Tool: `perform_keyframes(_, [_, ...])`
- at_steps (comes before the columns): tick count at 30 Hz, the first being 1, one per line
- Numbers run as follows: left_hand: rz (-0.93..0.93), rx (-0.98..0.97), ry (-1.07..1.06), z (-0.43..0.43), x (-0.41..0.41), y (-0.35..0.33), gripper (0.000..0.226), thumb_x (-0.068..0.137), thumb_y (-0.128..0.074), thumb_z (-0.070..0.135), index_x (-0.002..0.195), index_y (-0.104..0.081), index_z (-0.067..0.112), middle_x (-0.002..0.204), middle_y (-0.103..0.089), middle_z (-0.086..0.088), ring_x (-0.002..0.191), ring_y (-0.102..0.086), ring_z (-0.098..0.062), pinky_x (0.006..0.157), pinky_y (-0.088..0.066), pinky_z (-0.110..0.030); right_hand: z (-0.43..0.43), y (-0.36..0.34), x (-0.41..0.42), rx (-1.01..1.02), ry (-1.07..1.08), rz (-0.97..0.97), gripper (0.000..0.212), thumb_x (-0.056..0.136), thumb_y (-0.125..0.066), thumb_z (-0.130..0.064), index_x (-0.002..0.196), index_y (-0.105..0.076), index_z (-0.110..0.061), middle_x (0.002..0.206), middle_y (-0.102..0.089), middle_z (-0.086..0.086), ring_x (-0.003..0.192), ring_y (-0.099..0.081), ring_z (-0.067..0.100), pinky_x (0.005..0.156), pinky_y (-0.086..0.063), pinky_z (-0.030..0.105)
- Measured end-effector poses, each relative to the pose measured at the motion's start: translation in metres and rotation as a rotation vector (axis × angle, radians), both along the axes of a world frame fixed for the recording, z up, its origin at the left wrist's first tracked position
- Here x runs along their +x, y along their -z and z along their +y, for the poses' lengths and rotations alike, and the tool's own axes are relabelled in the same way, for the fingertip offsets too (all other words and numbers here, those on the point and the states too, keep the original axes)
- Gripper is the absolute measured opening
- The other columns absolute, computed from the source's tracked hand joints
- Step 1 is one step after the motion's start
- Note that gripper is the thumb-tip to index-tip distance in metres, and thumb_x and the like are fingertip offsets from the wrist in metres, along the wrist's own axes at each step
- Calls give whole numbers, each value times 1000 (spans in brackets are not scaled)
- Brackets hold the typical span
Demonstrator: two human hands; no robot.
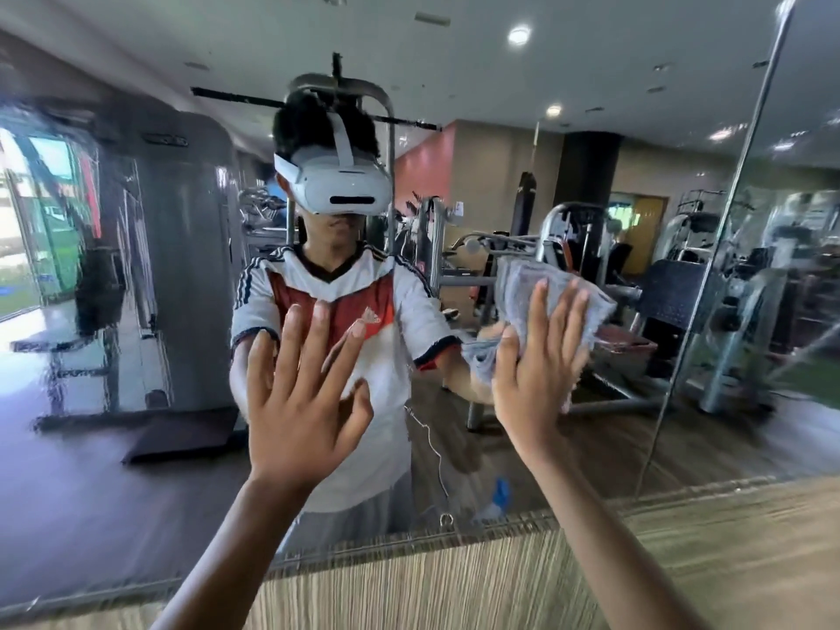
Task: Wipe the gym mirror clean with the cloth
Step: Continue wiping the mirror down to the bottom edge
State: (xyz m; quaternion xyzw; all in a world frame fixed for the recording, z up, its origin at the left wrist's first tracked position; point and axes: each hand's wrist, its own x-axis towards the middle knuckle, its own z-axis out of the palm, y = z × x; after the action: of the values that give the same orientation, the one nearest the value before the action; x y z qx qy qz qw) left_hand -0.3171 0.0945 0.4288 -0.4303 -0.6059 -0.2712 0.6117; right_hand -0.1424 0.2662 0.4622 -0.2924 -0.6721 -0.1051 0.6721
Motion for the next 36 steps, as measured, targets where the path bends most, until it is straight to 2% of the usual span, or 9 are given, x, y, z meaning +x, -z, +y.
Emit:
perform_keyframes(6, [-10, -20, 8, -4, -2, 11, 64, 92, -57, 37, 152, -44, 18, 159, -33, -17, 149, -30, -37, 121, -19, -54, 20, 95, 35, 337, 20, -446, 71, 93, -43, -28, 158, -17, -26, 167, -5, -2, 153, -10, 20, 121, -13, 51])
perform_keyframes(9, [-26, -5, 2, -2, 0, 12, 63, 93, -57, 37, 151, -43, 18, 159, -34, -18, 149, -30, -37, 122, -18, -54, 30, 78, 44, 140, 48, -227, 62, 95, -41, -28, 154, -28, -15, 166, -7, 1, 153, -8, 20, 119, -14, 56])
perform_keyframes(13, [-13, 5, 4, -1, 0, 12, 61, 94, -52, 38, 151, -44, 18, 159, -35, -17, 148, -31, -36, 121, -21, -54, 10, 32, 19, -87, 25, -6, 59, 105, -27, -39, 157, -19, -13, 163, -14, 12, 152, -11, 29, 119, -11, 58])
perform_keyframes(17, [9, 4, 10, -4, -5, 12, 61, 94, -52, 38, 151, -44, 19, 159, -35, -16, 148, -32, -35, 122, -19, -52, 7, 79, 17, 150, -8, -287, 61, 103, -33, -35, 158, -11, -22, 165, -4, 6, 153, -4, 24, 122, -6, 52])
perform_keyframes(20, [10, 16, 4, -2, -5, 12, 62, 94, -53, 38, 152, -43, 19, 160, -33, -16, 148, -32, -36, 121, -20, -52, 27, 116, 45, 268, 62, -466, 55, 103, -32, -42, 155, -26, -25, 167, -9, 2, 153, -13, 24, 118, -17, 59])
perform_keyframes(27, [20, 30, 3, 0, -6, 15, 64, 93, -56, 39, 153, -42, 18, 160, -33, -16, 149, -29, -35, 122, -20, -52, -4, 52, 7, -84, 23, -1, 60, 106, -24, -45, 154, -27, -10, 161, -20, 18, 149, -17, 35, 116, -17, 63])
perform_keyframes(29, [22, 25, -4, -1, -7, 15, 65, 92, -57, 39, 153, -42, 19, 160, -33, -15, 150, -28, -34, 122, -19, -51, -13, 63, -7, -7, -19, -61, 57, 106, -26, -43, 153, -28, -11, 162, -19, 13, 150, -16, 32, 117, -17, 62])
perform_keyframes(33, [13, 19, 10, -1, -7, 11, 64, 94, -56, 39, 153, -41, 19, 161, -31, -15, 151, -26, -33, 123, -17, -50, 15, 135, 28, 324, -15, -486, 62, 97, -39, -35, 156, -23, -24, 167, -9, 2, 153, -13, 23, 120, -14, 55])
perform_keyframes(36, [-16, 23, 12, 1, -3, 15, 63, 95, -54, 39, 153, -41, 19, 160, -30, -16, 150, -27, -35, 122, -17, -53, 33, 150, 57, 215, 34, -403, 54, 103, -31, -37, 155, -27, -22, 167, -9, 2, 153, -12, 23, 116, -21, 57])
